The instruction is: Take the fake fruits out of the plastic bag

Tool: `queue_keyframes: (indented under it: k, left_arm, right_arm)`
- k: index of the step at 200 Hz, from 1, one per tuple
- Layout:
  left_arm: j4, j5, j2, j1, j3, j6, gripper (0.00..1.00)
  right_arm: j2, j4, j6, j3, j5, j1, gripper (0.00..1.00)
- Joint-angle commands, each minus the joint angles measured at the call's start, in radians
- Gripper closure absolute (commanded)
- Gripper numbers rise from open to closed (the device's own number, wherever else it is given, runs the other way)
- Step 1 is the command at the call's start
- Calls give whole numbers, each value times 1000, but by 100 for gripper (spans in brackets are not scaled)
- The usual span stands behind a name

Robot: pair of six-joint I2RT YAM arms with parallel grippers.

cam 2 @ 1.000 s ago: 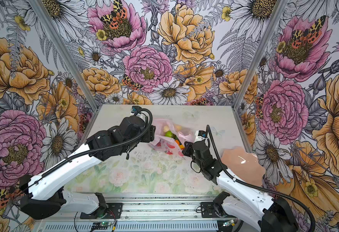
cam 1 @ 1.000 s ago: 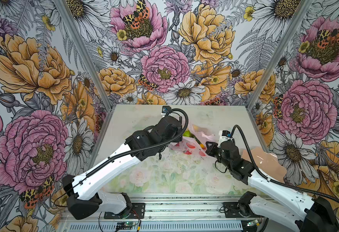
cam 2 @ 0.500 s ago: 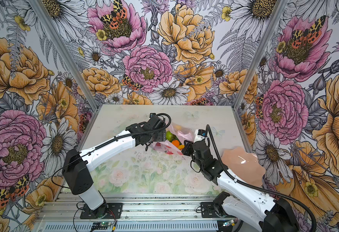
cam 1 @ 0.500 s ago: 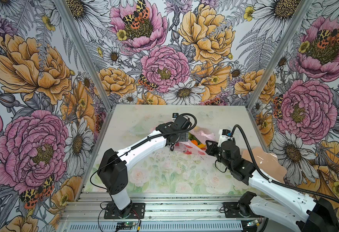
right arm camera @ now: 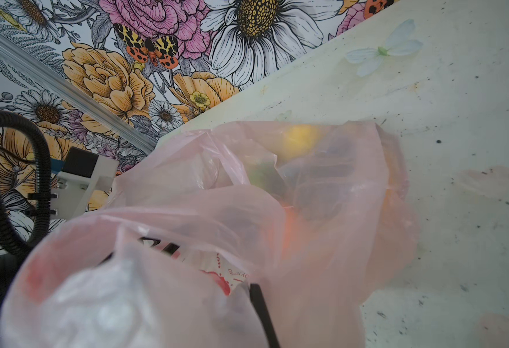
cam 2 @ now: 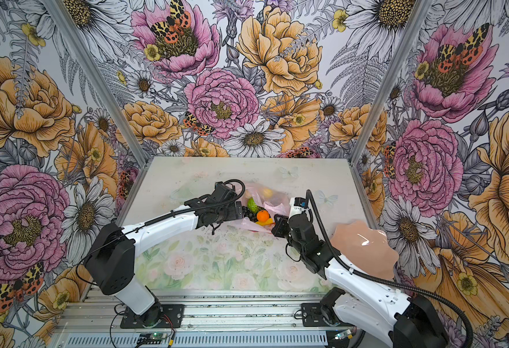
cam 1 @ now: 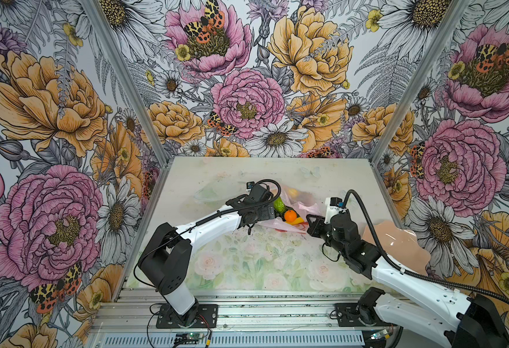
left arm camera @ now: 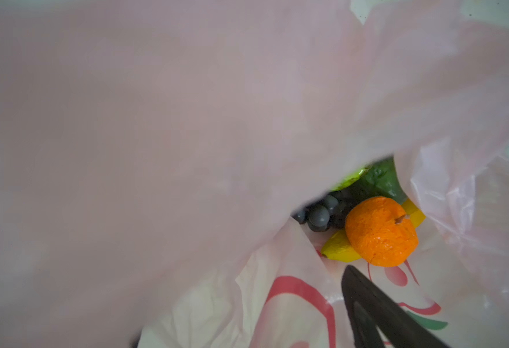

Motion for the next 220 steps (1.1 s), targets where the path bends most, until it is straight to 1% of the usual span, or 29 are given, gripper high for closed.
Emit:
queue_keyframes:
  k: [1,13,25,40,66,76,89,121,140,155,170,191,199,202,204,208,209,211,220]
  left_arm:
    - [62,62,52,16,15,-15,4]
    - [70,75,59,19,13,-14,13]
    - [92,94,57,21,0,-13,29]
    - [124,119,42,29,-26,-14,48]
    - [190,121,-22,44,-97,-10,79]
    - [235,123,-65,57,-143,-8,89]
    - [300,130,-124,79,-209,-11,100]
    - [448,135,-298,152,-392,-40,100]
    - [512,140,-394,186,-483,-53,100]
    - [535,157,-431,192,-518,-44,100]
    - [540,183,-433,182,-522,-24,100]
    - [536,171,-423,145,-517,11,100]
    - [531,160,-416,129,-508,25,100]
    - [527,154,-412,124,-504,29,100]
    - [525,149,-410,119,-501,32,100]
    - [521,139,-405,109,-493,38,100]
    - [519,136,-404,106,-491,39,100]
    - [515,129,-402,101,-488,44,100]
    - [503,102,-388,79,-470,57,100]
  right_arm:
    - [-21,19,16,-20,23,7,100]
    - [-33,-8,25,-20,49,7,100]
    - [-49,-26,36,-28,75,4,100]
    - [-66,-27,60,-43,73,-20,100]
    - [-62,-21,87,-43,-12,-102,100]
    - [-58,0,103,-44,-65,-144,100]
    - [-44,39,123,-45,-135,-195,100]
    - [22,173,198,-64,-258,-276,100]
    - [78,243,250,-91,-281,-290,100]
    - [110,282,269,-112,-291,-289,100]
    - [104,269,257,-120,-283,-286,100]
    - [39,157,216,-108,-242,-284,100]
    - [5,100,192,-97,-224,-284,90]
    - [-5,83,188,-93,-221,-284,89]
    - [-20,58,177,-88,-213,-284,85]
    - [-39,23,165,-79,-203,-283,79]
    - [-39,23,165,-79,-203,-283,79]
    - [-51,-5,156,-72,-194,-283,74]
    - [-90,-86,127,-51,-162,-284,62]
